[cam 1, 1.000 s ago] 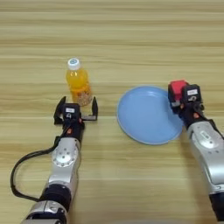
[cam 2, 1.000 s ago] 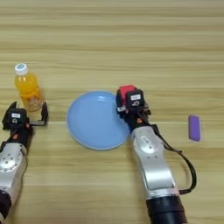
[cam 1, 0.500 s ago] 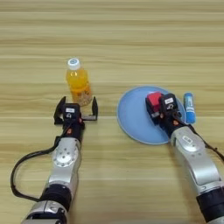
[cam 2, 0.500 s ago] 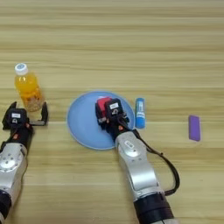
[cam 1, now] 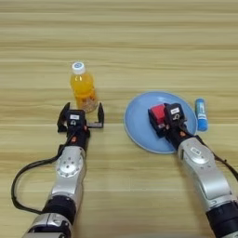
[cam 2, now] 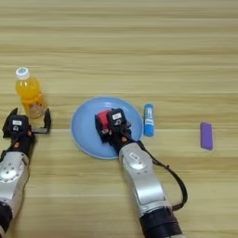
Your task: Move the objects on the table
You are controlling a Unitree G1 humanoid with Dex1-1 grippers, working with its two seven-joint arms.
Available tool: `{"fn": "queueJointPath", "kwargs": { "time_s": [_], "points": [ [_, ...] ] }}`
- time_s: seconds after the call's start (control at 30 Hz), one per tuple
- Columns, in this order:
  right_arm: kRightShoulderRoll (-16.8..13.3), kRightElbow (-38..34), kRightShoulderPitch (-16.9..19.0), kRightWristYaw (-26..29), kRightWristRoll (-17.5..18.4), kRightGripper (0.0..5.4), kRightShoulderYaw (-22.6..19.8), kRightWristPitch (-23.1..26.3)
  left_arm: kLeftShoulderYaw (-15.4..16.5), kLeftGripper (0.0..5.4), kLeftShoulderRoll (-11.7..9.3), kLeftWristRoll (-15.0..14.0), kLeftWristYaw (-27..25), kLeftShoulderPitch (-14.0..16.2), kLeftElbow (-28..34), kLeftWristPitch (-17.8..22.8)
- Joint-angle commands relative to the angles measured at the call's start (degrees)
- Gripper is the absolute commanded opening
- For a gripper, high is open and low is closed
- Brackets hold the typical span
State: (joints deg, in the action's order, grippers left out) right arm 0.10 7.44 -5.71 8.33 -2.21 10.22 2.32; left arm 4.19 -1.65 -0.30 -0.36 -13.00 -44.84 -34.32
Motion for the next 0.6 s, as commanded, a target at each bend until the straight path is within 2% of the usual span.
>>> {"fn": "queueJointPath", "kwargs": {
  "time_s": [0.03, 0.3, 0.47, 0.6],
  "points": [
    [-0.1, -2.1, 0.3, -0.4, 0.0, 3.73, -0.6, -1.6, -0.1, 5.40, 0.1, 0.4, 0.2, 0.1, -1.6, 0.5],
    [-0.2, -2.2, -0.4, -2.0, 0.6, 4.80, -3.6, -4.4, -0.4, 5.40, 0.1, 0.5, -0.2, -0.1, -2.1, 0.3],
    [-0.8, -1.7, -1.4, -3.5, 0.8, 5.36, -6.2, -5.7, -0.8, 5.40, 0.2, 0.5, -0.9, 0.9, -1.1, 0.1],
    [-1.4, -1.4, -2.5, -3.8, 1.4, 5.36, -8.2, -6.0, -1.4, 5.40, 0.2, 0.4, -1.9, 1.9, 0.2, 0.2]
  ]
}}
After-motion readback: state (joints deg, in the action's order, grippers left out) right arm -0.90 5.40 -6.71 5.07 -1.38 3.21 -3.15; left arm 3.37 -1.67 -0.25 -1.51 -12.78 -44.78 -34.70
